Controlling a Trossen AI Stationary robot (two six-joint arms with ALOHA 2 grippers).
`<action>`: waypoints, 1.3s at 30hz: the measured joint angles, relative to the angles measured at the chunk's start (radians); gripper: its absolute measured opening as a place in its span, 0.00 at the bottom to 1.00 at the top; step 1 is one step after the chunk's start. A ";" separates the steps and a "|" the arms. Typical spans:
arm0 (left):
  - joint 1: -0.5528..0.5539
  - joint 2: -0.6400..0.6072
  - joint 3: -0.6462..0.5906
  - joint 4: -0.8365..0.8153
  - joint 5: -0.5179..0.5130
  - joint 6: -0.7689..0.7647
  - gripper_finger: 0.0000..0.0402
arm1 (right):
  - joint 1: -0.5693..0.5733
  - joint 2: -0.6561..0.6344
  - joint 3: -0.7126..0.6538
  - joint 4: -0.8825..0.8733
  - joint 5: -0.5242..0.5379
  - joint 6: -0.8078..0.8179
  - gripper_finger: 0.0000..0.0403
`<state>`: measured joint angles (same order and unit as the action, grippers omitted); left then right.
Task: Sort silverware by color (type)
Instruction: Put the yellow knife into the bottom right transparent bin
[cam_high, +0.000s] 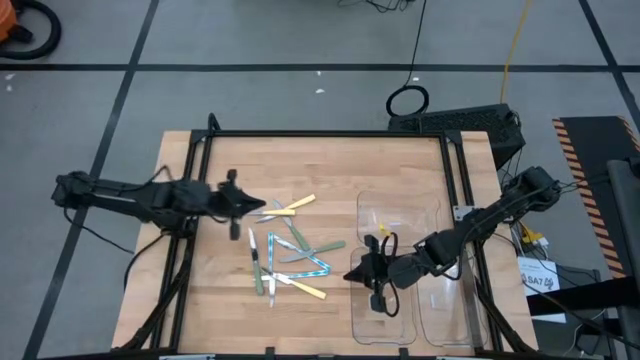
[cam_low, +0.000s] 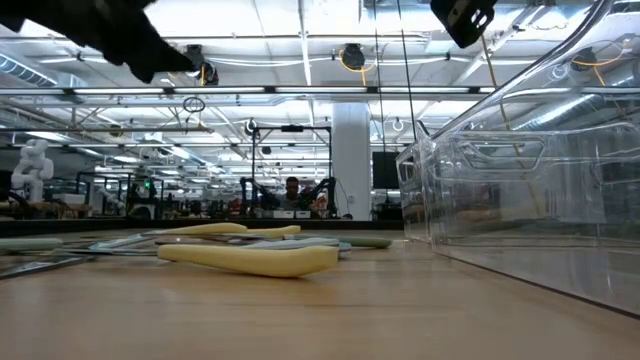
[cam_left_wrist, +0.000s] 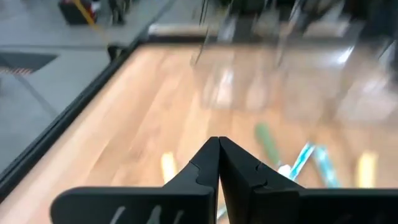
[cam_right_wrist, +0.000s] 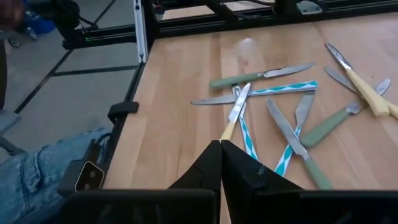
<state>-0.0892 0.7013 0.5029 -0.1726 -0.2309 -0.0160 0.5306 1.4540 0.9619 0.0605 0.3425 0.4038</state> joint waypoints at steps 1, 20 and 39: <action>0.006 0.037 0.008 -0.001 -0.007 0.018 0.04 | -0.001 0.001 0.000 0.002 0.000 0.000 0.00; 0.137 0.533 0.184 -0.077 0.139 0.082 0.11 | -0.011 0.000 0.031 0.032 -0.003 -0.033 0.00; 0.279 0.784 0.146 0.078 0.310 0.240 0.36 | 0.008 0.000 0.031 0.006 -0.007 -0.060 0.00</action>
<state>0.1896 1.4850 0.6491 -0.0948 0.0796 0.2239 0.5389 1.4536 0.9932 0.0663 0.3355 0.3435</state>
